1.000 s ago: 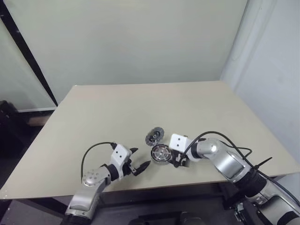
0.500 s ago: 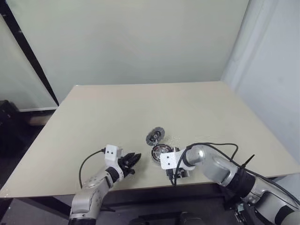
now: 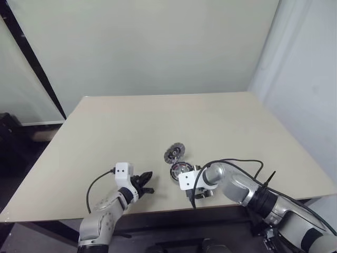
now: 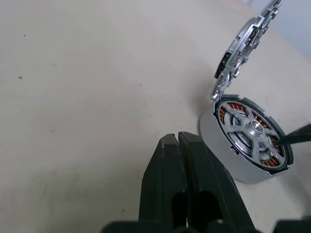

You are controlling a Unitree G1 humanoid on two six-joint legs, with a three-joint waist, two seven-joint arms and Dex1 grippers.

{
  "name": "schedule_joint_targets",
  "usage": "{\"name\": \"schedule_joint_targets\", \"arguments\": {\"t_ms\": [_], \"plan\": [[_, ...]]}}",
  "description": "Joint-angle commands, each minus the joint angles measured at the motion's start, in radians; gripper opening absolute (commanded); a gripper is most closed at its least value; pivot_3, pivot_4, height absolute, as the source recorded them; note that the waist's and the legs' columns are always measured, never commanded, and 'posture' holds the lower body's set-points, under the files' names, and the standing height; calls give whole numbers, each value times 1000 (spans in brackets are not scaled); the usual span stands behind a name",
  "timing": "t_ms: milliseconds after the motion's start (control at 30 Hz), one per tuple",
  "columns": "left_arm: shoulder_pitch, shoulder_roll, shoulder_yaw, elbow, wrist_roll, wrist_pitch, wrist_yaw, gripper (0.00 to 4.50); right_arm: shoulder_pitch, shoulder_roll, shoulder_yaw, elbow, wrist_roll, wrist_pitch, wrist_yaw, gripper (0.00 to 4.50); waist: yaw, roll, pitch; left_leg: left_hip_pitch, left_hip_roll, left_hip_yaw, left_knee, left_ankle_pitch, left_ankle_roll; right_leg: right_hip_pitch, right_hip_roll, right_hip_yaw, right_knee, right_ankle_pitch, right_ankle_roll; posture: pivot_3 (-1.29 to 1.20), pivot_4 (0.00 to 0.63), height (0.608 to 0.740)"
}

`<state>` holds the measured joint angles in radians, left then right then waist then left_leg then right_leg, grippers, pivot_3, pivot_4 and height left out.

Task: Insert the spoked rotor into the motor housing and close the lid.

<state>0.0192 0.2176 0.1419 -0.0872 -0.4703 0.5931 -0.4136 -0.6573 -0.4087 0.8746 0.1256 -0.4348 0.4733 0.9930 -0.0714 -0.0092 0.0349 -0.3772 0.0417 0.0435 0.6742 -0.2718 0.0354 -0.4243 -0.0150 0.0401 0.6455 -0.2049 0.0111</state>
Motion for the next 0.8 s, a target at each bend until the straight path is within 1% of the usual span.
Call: {"name": "schedule_joint_targets", "arguments": {"t_ms": [33, 67, 133, 167, 367, 400, 467, 667, 800], "plan": [[-21, -2, 0, -45, -2, -26, 3, 0, -17, 25, -25, 38, -30, 5, -15, 4117, -1, 0, 0, 0, 0, 0, 0, 0, 0, 0, 0, 0, 0, 0, 0, 0, 0, 740], [-21, -2, 0, -47, -2, -29, 4, 0, -15, 30, -28, 48, -30, 10, -15, 3908, -1, -1, 0, 1, 0, 0, 0, 0, 0, 1, 0, 0, 0, 0, 0, 0, 0, 740], [-21, -3, 1, -50, -3, -35, 5, 0, -11, 37, -34, 61, -33, 13, -14, 3261, 0, 0, 0, 1, 0, 0, 1, 1, -1, 1, 0, 0, 1, 0, 0, 0, 0, 740], [-21, -2, 2, -50, -3, -37, 6, 0, -8, 41, -41, 64, -34, 12, -16, 2847, 0, 0, 0, 1, 0, 0, 1, 1, -1, 1, 0, 0, 1, 0, 0, 0, 0, 740], [-19, 0, 4, -52, -4, -42, 8, 0, 8, 60, -69, 70, -43, 1, -25, 809, 1, -2, -1, 1, 0, -1, 1, 1, -1, 1, 0, 0, 1, 0, 0, 0, 0, 740], [-19, 0, 4, -52, -4, -43, 8, 0, 11, 64, -73, 70, -43, -2, -27, 521, 0, -3, -2, 1, 0, -1, 1, 1, -1, 1, 0, 0, 1, 0, 0, 0, 0, 740], [-19, 0, 4, -51, -4, -46, 8, 0, 13, 70, -81, 72, -44, -7, -30, 125, 0, -2, -2, 0, 0, -1, 1, 1, -1, 0, 0, 0, 1, 0, 0, 0, 0, 740], [-19, -1, 6, -48, -3, -55, 8, 0, 10, 82, -100, 66, -40, -10, -34, 93, 0, -3, -2, 0, 0, -1, 1, 1, -1, 1, 0, 0, 1, 0, 0, 0, 0, 740], [-21, -1, 4, -44, -3, -61, 9, 0, 27, 104, -138, 1, -2, 74, -5, 93, 1, -3, -2, 0, 0, 0, 2, 1, -1, 0, 0, 0, 1, 0, 0, 0, 0, 740]]}}
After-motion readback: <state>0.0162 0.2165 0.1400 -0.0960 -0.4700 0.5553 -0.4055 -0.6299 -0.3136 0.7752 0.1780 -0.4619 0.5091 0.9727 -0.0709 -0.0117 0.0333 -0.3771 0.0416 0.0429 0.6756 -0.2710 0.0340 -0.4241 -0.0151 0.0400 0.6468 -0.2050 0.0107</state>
